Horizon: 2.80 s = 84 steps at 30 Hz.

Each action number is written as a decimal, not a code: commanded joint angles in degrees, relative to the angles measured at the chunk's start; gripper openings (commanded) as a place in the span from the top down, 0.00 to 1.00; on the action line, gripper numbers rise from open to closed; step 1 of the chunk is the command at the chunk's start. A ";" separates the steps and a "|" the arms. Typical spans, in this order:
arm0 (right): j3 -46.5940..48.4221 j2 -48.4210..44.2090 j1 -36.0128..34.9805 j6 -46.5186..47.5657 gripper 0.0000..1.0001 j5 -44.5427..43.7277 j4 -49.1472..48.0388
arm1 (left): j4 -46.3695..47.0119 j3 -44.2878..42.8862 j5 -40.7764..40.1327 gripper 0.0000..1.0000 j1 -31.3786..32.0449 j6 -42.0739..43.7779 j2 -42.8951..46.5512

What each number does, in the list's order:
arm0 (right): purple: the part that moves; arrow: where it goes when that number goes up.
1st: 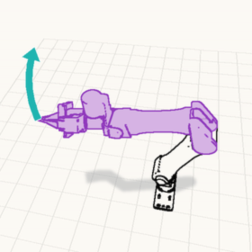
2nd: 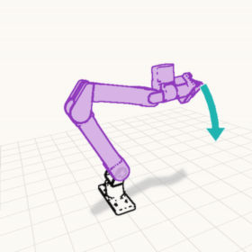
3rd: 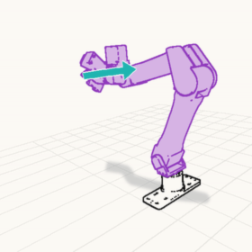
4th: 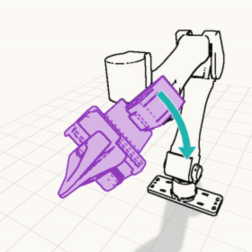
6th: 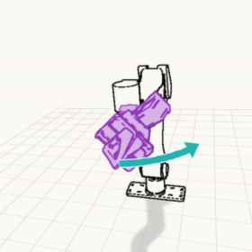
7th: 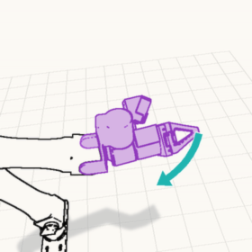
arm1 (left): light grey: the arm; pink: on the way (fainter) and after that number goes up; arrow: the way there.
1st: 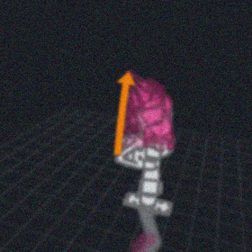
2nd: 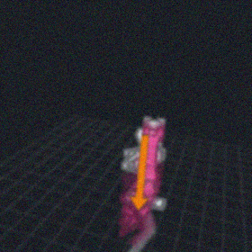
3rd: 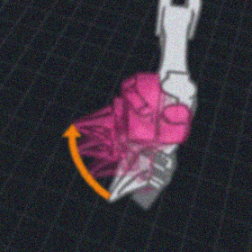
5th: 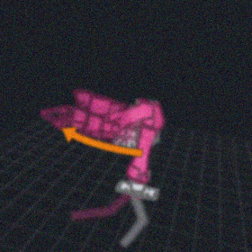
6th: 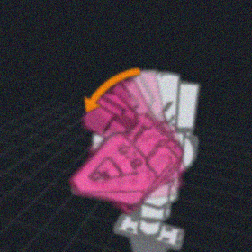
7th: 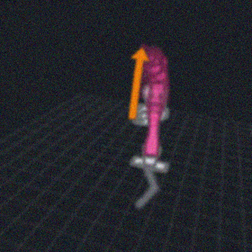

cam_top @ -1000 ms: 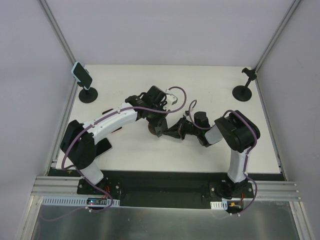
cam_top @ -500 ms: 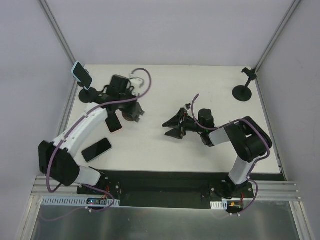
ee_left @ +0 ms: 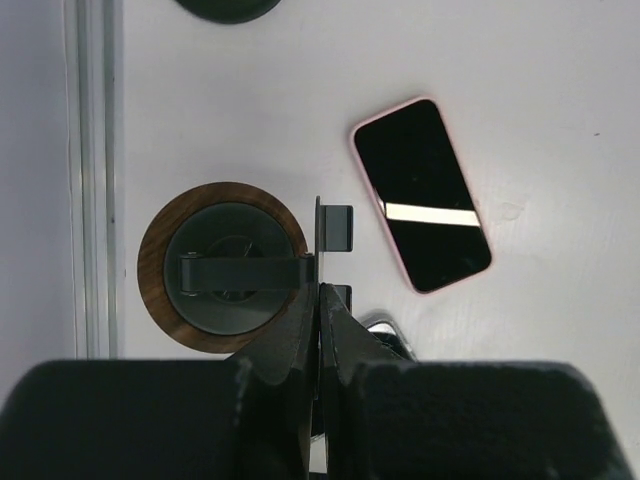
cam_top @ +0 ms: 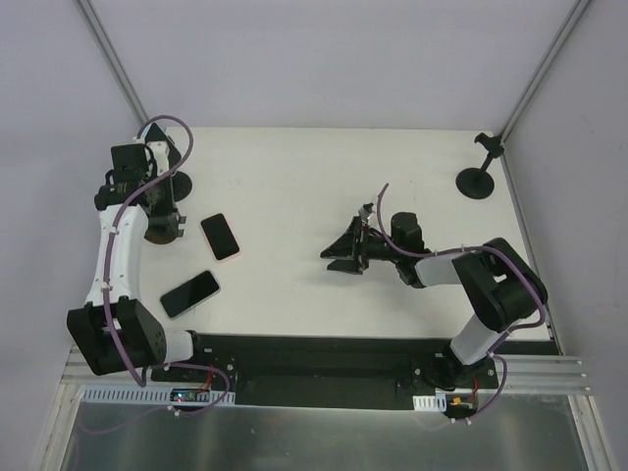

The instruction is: Place the phone on the phone stand

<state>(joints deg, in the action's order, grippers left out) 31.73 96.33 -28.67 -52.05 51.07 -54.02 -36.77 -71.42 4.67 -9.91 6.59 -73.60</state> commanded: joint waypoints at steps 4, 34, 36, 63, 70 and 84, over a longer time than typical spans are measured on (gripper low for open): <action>-0.52 -4.57 -1.74 4.33 0.08 4.56 0.93 | -3.28 -11.45 21.14 1.00 -14.86 3.52 -10.31; 0.27 -5.63 -2.18 7.14 0.08 6.06 0.93 | -1.90 -19.37 29.88 1.00 -19.09 9.41 -32.57; 0.18 -5.46 -2.01 7.14 0.08 6.15 0.93 | -1.90 -19.90 29.26 1.00 -19.18 9.58 -32.83; 0.18 -6.07 -1.92 7.93 0.09 6.15 0.85 | 2.06 -10.42 15.47 0.37 -20.06 3.35 -25.11; 0.09 -6.69 -1.83 8.11 0.08 6.06 0.85 | 3.99 -7.42 10.19 0.59 -20.06 2.11 -22.63; -0.08 -7.12 -1.83 8.46 0.09 5.88 1.11 | 1.98 -6.90 -1.39 0.55 -19.62 -6.30 -16.16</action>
<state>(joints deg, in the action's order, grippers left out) 31.42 91.44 -30.61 -45.50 55.79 -51.11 -33.34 -78.59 11.46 -29.34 7.18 -97.95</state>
